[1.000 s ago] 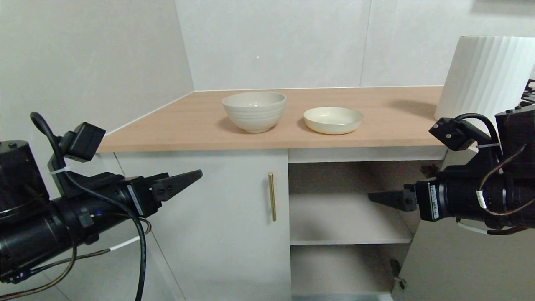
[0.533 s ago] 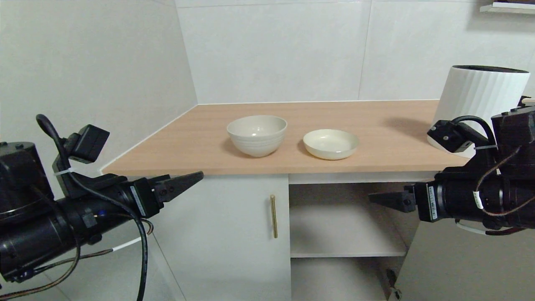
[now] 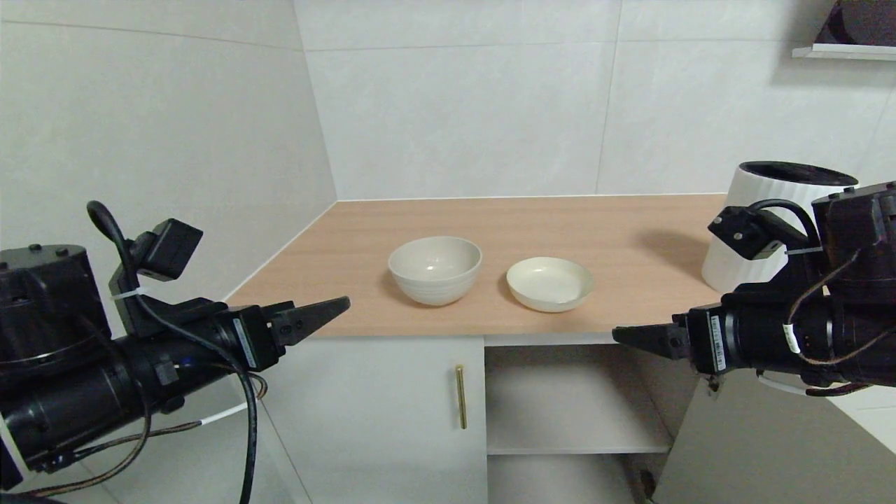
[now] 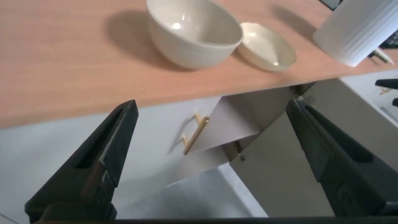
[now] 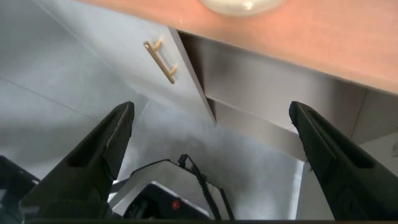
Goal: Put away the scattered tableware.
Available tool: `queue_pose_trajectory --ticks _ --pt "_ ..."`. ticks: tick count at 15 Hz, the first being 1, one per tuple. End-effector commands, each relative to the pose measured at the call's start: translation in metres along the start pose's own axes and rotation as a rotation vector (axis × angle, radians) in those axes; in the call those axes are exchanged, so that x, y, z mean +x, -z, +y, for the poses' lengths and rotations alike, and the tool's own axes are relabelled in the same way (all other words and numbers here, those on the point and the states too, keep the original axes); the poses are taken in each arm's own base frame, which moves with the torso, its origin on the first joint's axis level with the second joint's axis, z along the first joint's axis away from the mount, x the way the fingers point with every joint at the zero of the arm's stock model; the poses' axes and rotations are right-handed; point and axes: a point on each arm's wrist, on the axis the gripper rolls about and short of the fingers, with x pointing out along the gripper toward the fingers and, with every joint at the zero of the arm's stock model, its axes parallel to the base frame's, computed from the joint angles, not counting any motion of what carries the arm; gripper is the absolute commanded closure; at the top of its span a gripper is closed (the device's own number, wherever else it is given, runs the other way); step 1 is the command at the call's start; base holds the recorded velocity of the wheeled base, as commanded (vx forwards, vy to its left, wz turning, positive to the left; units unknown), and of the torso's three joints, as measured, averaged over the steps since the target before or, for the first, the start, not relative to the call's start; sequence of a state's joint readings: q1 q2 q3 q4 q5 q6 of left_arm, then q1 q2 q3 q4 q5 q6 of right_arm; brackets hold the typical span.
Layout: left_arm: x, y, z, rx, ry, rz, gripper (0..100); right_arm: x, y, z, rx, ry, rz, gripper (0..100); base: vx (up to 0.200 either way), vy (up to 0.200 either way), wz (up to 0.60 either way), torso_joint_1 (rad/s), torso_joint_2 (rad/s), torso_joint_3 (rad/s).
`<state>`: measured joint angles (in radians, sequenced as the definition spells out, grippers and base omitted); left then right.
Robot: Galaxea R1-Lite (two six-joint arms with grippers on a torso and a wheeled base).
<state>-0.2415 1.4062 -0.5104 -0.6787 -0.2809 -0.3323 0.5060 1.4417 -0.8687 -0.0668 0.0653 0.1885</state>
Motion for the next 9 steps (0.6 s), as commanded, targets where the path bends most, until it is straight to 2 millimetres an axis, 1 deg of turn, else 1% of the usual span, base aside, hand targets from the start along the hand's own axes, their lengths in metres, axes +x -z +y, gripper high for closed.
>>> queue_pose_trajectory --ticks 1,4,6,8,9 --pt "0.005 0.003 0.002 -0.006 -0.005 0.018 0 0.002 0.000 0.000 0.001 0.001 0.004 0 0.000 0.000 0.00 0.203 -0.50 -0.286" --pt "0.013 0.009 0.004 -0.011 -0.007 0.054 0 0.005 -0.001 -0.001 0.001 0.007 -0.006 0 0.000 0.000 0.00 0.211 -0.49 -0.268" --pt "0.017 0.006 0.001 -0.006 0.005 0.051 0 0.012 -0.003 -0.001 -0.005 0.010 -0.032 0 0.000 0.000 0.00 0.083 -0.20 -0.114" --pt "0.028 -0.011 -0.002 -0.008 0.004 0.051 0 0.028 -0.008 -0.004 -0.041 0.067 -0.074 0 0.000 0.000 0.00 0.023 -0.04 -0.025" --pt "0.035 -0.028 -0.005 -0.020 -0.014 0.088 0 0.041 -0.020 -0.010 -0.033 0.093 -0.109 0 0.000 0.000 0.00 0.000 0.00 0.000"
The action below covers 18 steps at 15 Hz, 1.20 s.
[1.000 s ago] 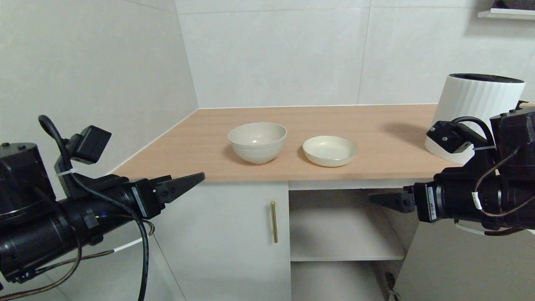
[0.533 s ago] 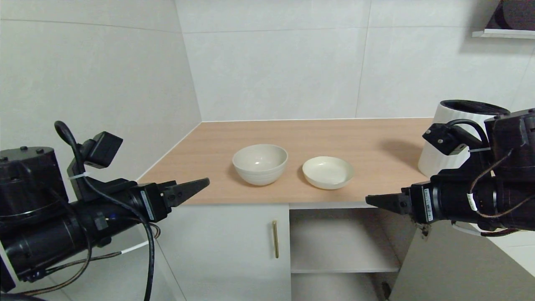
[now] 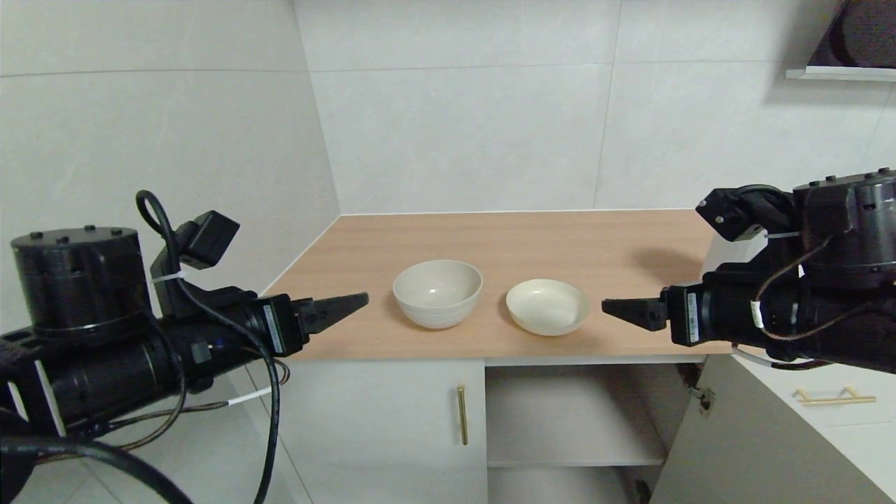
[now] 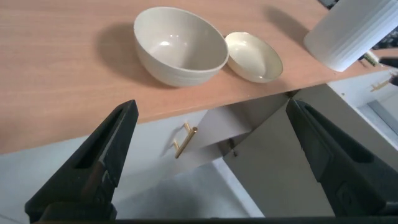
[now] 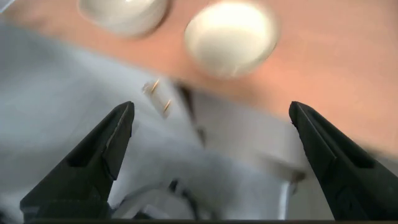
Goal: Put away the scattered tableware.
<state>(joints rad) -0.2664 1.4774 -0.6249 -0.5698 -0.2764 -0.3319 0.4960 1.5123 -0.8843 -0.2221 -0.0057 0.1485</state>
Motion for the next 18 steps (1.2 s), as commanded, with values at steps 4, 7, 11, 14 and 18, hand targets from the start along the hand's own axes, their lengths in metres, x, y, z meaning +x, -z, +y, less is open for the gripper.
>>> queue_pose_trajectory --ticks 4,7,11,14,18 --pt "0.000 -0.039 -0.013 -0.038 -0.072 0.203 0 0.061 -0.001 -0.011 0.028 0.083 0.056 0 0.000 0.000 0.00 0.000 0.00 0.000" --pt "0.015 -0.034 -0.008 -0.035 -0.083 0.240 0 0.072 -0.005 -0.015 0.100 0.138 0.045 0 0.000 0.000 0.00 0.000 0.00 0.000" --pt "0.051 -0.038 -0.010 -0.250 -0.117 0.237 0 0.079 -0.004 -0.016 0.148 0.144 0.050 0 0.000 0.000 0.00 0.000 0.00 0.000" --pt "0.107 -0.024 -0.006 -0.347 -0.293 0.230 0 0.087 0.000 -0.017 0.182 0.183 0.077 0 0.000 0.000 0.00 0.000 0.00 0.000" --pt "0.135 -0.010 0.005 -0.349 -0.350 0.257 0 0.087 0.001 -0.017 0.193 0.183 0.074 0 0.000 0.000 0.00 0.000 0.00 0.000"
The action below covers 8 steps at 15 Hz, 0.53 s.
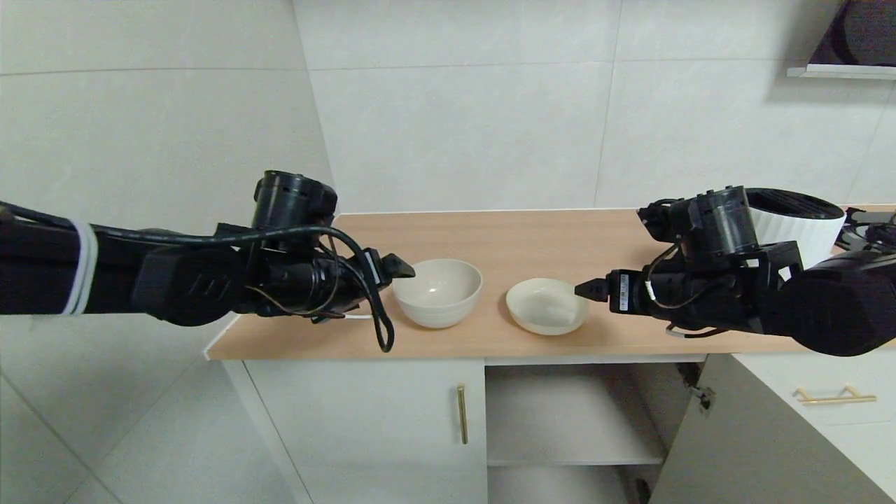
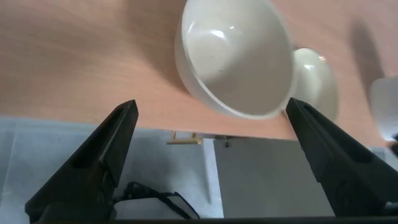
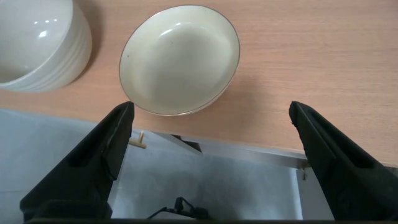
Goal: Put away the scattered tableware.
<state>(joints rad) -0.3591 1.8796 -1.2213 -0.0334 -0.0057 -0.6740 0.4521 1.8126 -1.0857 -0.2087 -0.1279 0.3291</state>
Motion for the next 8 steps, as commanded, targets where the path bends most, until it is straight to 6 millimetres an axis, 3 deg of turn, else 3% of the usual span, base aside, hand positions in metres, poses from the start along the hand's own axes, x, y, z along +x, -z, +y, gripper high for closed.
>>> queue_pose_trajectory --ticks 1,8 --pt "0.027 0.006 0.004 -0.024 -0.029 0.037 0 0.001 0.001 0.000 0.000 0.001 0.000 0 0.000 0.000 0.00 0.000 0.00 0.000" --pt "0.070 0.004 0.006 -0.104 -0.064 0.039 0 0.004 0.003 0.000 0.005 0.003 0.012 0 0.000 0.000 0.00 0.000 0.00 0.000"
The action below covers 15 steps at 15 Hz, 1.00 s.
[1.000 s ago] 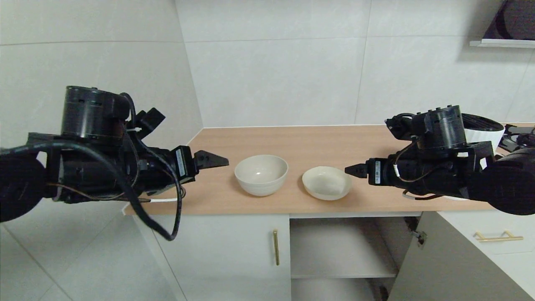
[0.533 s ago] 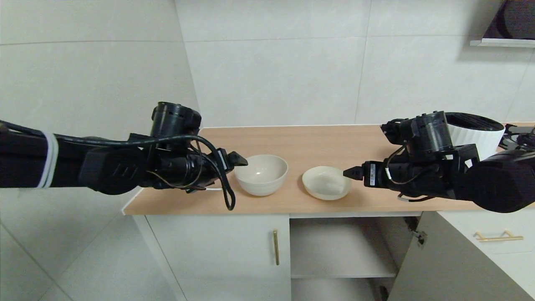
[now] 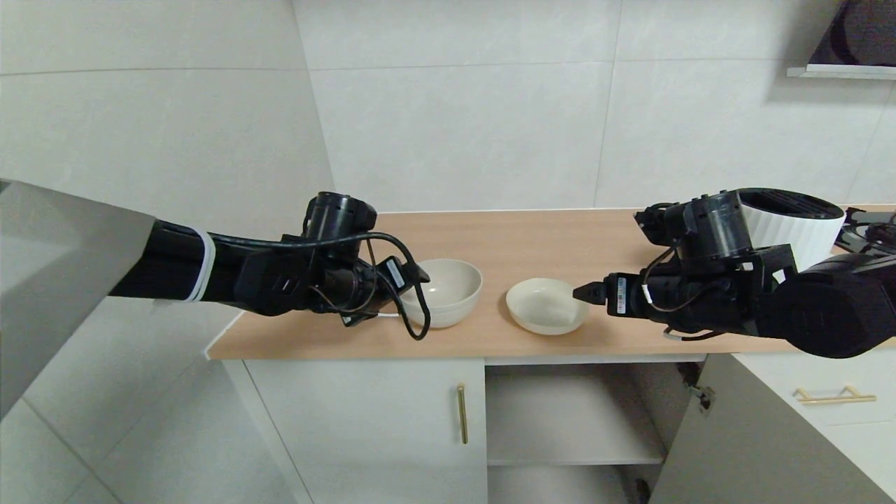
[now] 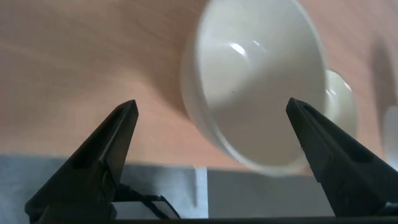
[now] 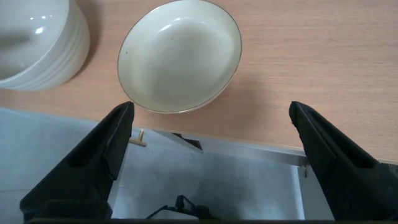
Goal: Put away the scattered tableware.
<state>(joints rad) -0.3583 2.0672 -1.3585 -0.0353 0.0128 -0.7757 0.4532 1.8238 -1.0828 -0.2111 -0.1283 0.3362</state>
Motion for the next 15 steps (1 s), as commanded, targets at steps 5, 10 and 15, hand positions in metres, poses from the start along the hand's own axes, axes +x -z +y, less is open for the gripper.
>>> queue_pose_trajectory --ticks 5,10,15 --pt "0.014 0.003 0.004 -0.003 -0.019 0.015 100 0.000 0.000 0.000 -0.001 -0.001 0.001 0 0.000 0.000 0.00 0.000 0.00 0.000" --pt "0.010 0.000 0.002 -0.024 -0.011 0.005 100 0.001 0.000 0.000 0.000 -0.002 0.001 0 0.000 0.000 0.00 0.000 0.00 0.000" --pt "-0.004 -0.004 -0.002 -0.023 0.008 -0.012 100 0.026 -0.003 0.004 -0.002 0.045 0.003 0 0.000 0.000 0.00 0.000 0.00 0.000"
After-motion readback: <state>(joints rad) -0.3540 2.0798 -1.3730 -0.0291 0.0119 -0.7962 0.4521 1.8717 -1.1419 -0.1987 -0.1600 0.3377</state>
